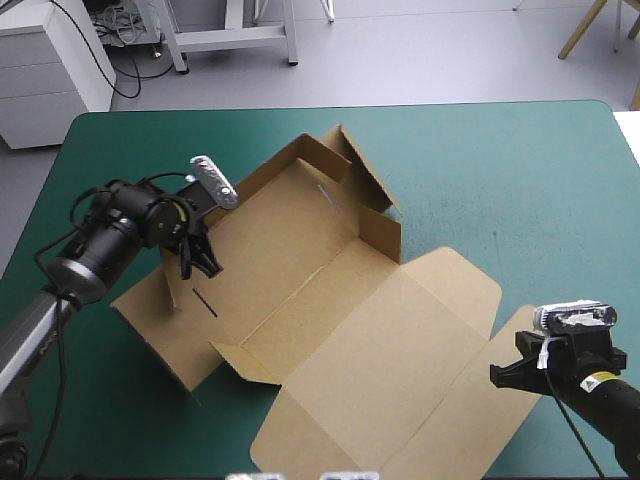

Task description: Fold the box

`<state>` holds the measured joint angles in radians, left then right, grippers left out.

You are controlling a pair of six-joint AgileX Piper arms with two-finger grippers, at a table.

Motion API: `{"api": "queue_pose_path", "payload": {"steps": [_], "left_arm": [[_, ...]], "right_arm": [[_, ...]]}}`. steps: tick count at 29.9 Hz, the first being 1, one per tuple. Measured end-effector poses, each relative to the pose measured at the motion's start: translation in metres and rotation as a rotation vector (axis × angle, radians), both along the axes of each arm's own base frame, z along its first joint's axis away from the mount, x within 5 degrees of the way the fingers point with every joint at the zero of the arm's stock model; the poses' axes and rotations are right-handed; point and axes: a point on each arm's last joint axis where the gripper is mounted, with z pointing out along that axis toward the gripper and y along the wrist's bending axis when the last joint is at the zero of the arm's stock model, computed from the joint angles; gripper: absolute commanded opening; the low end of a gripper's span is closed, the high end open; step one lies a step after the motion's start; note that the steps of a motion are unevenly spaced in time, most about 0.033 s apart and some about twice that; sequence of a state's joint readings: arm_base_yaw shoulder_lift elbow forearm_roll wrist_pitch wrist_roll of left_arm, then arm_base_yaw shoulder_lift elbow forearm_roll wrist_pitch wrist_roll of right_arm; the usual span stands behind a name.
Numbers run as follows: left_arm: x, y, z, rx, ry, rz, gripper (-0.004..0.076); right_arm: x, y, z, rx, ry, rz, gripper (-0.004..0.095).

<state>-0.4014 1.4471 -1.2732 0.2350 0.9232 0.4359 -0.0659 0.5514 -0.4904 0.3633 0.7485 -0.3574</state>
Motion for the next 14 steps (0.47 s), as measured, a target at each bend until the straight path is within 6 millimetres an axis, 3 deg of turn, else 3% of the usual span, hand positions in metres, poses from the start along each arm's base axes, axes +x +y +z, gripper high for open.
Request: {"api": "queue_pose_path", "payload": {"steps": [7,14], "left_arm": [[0.014,-0.07,-0.007,0.188,-0.248,-0.324,-0.001],[-0.003,-0.132,-0.005,0.248,-0.475,-0.628,-0.001]], "right_arm": [[0.0,0.0,0.0,0.0,0.0,0.0,-0.0019],[0.0,0.0,0.0,0.0,0.0,0.0,-0.0019]]}}
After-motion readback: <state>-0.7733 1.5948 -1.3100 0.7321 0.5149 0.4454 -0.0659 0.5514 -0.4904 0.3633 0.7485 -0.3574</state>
